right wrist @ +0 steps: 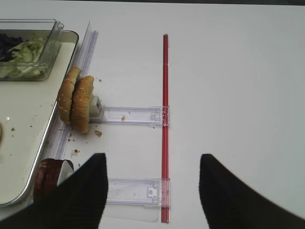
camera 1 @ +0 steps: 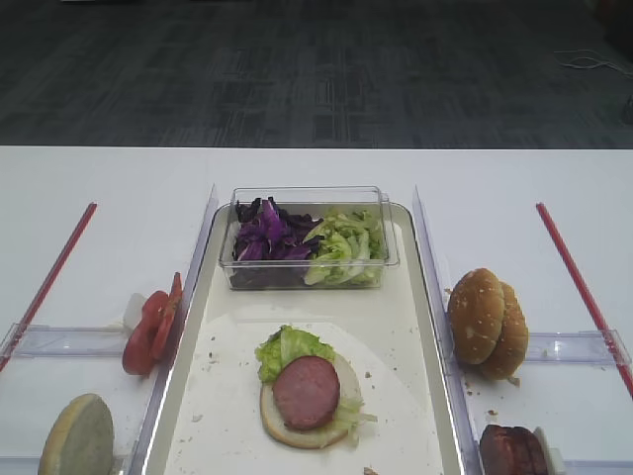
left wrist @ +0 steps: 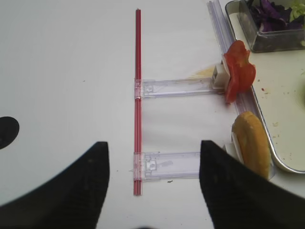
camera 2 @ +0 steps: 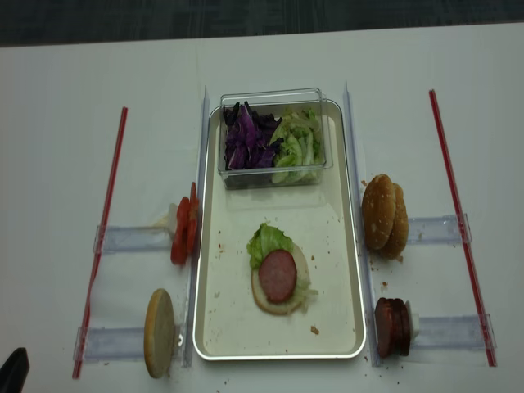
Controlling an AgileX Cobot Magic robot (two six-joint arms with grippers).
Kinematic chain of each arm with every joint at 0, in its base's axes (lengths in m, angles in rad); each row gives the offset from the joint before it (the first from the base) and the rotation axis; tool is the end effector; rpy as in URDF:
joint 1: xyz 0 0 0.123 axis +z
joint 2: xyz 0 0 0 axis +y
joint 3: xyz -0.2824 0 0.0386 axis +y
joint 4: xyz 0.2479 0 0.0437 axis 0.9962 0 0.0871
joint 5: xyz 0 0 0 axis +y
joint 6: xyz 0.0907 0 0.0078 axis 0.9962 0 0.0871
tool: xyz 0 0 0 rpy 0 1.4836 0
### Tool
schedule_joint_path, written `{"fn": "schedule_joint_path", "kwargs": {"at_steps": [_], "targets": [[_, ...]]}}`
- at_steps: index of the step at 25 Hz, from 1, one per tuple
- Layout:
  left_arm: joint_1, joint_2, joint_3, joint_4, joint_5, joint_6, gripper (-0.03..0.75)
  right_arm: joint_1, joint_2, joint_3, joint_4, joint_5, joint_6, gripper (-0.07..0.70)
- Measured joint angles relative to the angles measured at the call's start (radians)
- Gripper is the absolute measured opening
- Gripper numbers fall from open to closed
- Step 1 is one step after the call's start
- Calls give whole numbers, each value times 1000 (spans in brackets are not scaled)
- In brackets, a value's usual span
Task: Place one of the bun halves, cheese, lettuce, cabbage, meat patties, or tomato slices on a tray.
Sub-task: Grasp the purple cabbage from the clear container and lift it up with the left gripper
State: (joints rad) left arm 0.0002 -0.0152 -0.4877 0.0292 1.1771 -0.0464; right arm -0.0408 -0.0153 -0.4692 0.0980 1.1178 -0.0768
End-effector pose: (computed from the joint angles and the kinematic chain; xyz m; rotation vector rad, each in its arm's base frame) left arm -0.0111 0.0025 0.2646 -0.0538 2.1568 0.0089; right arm -0.0061 0.0083 0.2643 -0.0451 2.1126 0.0486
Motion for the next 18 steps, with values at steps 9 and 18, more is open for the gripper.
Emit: {"fn": "schedule_joint_path", "kwargs": {"at_steps": [9,18], "targets": [[0,0,0,0,0,0,421,0,0,0,0,0,0,433],[0,0,0,0,0,0,421,0,0,0,0,0,0,433]]}}
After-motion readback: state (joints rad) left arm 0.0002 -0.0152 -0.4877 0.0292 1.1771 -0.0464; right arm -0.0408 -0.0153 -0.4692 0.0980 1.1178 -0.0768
